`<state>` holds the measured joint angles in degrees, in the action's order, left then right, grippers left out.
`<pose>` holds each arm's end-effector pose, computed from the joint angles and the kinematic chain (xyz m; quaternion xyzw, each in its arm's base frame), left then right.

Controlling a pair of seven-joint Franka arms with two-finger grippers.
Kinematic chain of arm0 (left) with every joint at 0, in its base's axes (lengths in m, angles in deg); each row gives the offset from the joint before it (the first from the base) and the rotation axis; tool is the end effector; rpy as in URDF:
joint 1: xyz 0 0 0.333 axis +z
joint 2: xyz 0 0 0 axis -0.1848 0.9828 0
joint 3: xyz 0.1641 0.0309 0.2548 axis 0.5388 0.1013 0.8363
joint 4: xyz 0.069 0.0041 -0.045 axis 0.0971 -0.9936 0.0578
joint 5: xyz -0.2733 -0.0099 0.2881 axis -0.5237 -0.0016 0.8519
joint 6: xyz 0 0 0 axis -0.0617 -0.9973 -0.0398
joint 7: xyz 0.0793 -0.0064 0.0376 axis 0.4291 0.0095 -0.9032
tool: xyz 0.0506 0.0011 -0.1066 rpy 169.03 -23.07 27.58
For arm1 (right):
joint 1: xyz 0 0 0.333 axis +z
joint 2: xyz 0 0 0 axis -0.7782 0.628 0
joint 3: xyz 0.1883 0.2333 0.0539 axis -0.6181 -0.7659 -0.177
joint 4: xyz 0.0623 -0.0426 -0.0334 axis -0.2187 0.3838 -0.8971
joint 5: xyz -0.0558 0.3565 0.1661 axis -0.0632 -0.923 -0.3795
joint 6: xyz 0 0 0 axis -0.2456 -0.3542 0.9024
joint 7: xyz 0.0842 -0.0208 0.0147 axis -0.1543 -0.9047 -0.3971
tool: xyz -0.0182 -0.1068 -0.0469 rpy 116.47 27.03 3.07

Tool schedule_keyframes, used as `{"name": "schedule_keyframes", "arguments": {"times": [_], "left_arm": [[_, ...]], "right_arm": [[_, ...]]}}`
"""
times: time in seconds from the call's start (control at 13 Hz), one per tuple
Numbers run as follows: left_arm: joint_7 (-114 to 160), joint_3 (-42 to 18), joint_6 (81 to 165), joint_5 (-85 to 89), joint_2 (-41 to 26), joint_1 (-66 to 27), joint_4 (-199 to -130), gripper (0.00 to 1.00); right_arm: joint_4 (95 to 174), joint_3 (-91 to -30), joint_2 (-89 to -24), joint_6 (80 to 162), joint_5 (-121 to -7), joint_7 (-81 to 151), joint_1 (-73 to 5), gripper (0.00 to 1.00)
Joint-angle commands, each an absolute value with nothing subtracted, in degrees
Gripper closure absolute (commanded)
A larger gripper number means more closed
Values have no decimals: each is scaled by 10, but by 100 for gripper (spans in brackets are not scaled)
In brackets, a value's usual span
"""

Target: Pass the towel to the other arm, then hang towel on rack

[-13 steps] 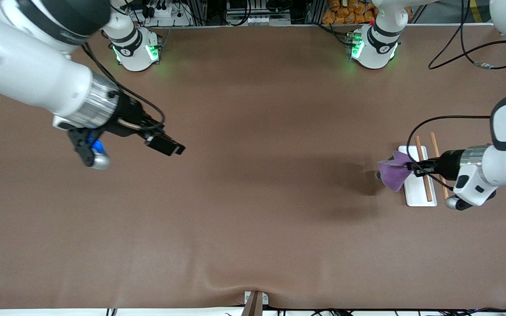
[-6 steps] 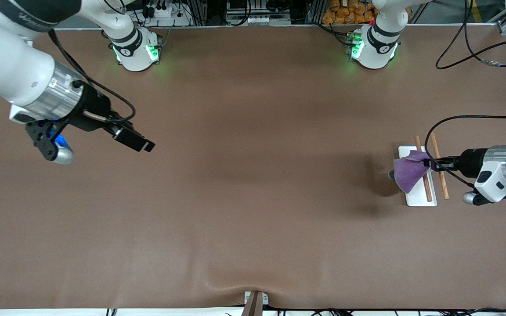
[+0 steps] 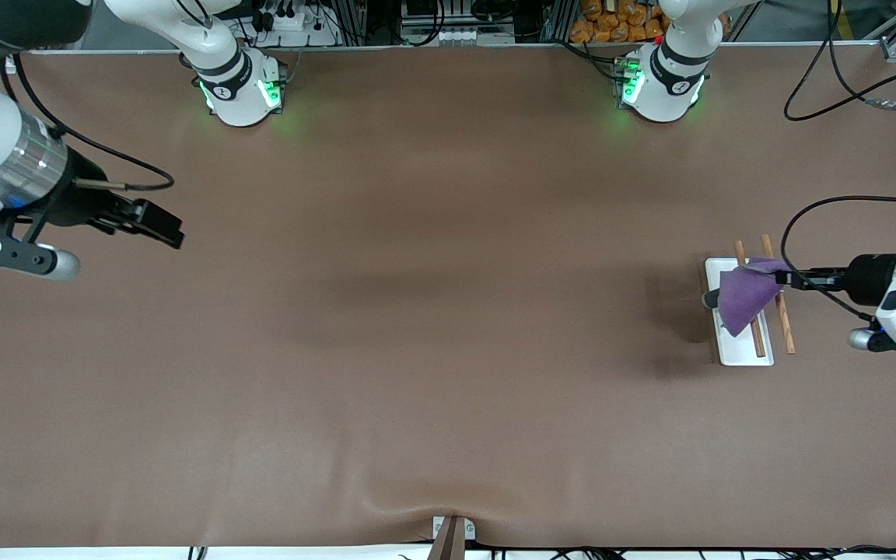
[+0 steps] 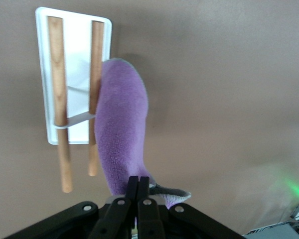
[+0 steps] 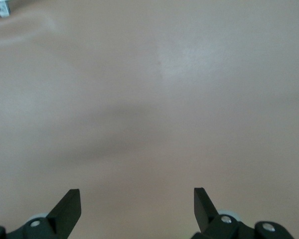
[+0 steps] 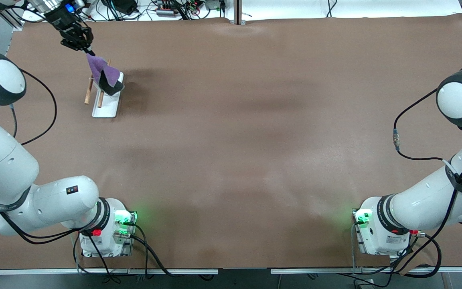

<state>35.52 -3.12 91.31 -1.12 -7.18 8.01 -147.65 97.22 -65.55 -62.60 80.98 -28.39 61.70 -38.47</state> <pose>0.6283 0.0930 0.3843 0.9683 0.0415 -0.1835 0.1643 0.5999 0.1366 0.6329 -0.9966 0.0759 0.0309 0.0033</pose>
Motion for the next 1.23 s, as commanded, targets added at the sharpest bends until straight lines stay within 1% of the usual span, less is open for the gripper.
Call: {"name": "schedule_keyframes", "arguments": {"times": [0.0,0.31,0.38,0.54,0.62,0.92,1.15], "left_arm": [[398,-36,906,32,-85,93,-1485,100],[436,-36,920,59,-78,113,-1479,100],[453,-36,933,62,-76,118,-1479,100],[477,-36,944,62,-66,125,-1479,100],[477,-36,951,62,-64,128,-1480,100],[482,-36,968,62,-49,130,-1480,100],[509,-36,978,62,-42,145,-1480,100]], "right_arm": [[981,-662,-642,791,-261,515,-414,0],[992,-662,-648,792,-265,396,-474,0],[1007,-663,-657,795,-265,391,-489,0],[1080,-663,-702,840,-269,390,-507,0],[1128,-662,-734,874,-269,389,-508,0],[1314,-663,-866,964,-267,390,-513,0],[1320,-666,-867,973,-267,391,-509,0]]}}
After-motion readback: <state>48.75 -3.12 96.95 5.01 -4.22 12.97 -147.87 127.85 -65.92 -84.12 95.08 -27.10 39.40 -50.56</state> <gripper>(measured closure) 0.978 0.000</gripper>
